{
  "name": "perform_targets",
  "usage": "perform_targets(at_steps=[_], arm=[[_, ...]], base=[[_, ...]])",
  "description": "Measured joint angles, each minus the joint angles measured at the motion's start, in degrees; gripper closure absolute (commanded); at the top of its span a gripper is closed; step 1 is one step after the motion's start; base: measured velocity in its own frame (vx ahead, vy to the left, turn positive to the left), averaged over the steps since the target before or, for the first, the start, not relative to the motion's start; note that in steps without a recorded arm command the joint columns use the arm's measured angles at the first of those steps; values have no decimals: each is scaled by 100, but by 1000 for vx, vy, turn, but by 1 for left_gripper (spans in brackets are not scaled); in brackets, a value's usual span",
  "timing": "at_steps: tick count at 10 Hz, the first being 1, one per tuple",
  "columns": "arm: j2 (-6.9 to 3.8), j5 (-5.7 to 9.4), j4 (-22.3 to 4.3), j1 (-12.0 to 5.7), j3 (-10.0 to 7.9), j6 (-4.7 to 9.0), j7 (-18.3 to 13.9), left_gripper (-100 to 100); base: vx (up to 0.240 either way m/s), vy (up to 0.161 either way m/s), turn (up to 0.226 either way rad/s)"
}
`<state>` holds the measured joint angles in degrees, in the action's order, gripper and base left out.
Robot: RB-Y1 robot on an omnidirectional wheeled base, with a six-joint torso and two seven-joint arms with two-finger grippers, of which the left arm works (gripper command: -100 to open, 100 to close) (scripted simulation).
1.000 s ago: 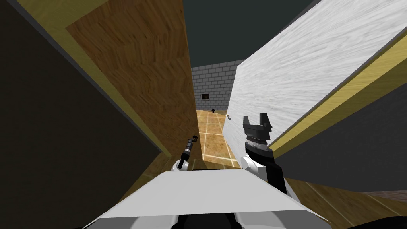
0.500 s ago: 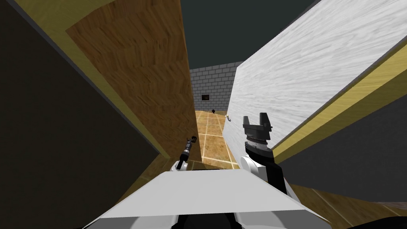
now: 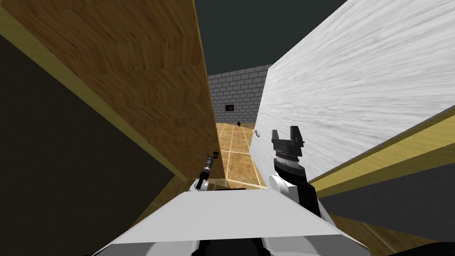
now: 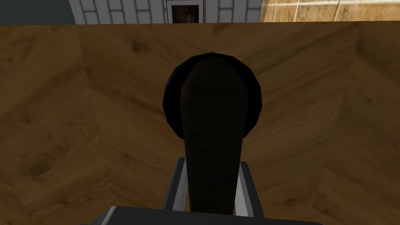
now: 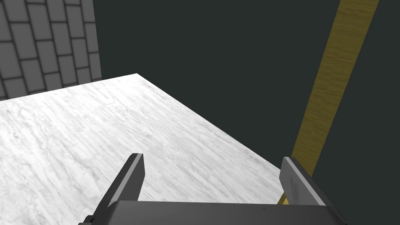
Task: Push the door open
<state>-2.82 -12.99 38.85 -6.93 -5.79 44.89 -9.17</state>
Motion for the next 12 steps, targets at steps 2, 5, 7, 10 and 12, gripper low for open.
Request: perform_targets(at_steps=[2, 5, 7, 10, 12], arm=[[-68, 80, -128, -44, -122, 38, 51, 100], [-113, 185, -188, -89, -287, 21, 125, 100], [-125, 208, -142, -74, -323, 63, 151, 100], [-111, 306, 136, 104, -468, -153, 187, 100], [-165, 396, -126, -51, -610, -31, 251, 100]], base=[[148, -89, 66], [153, -69, 42], [94, -28, 33], [161, -89, 64], [183, -98, 65]])
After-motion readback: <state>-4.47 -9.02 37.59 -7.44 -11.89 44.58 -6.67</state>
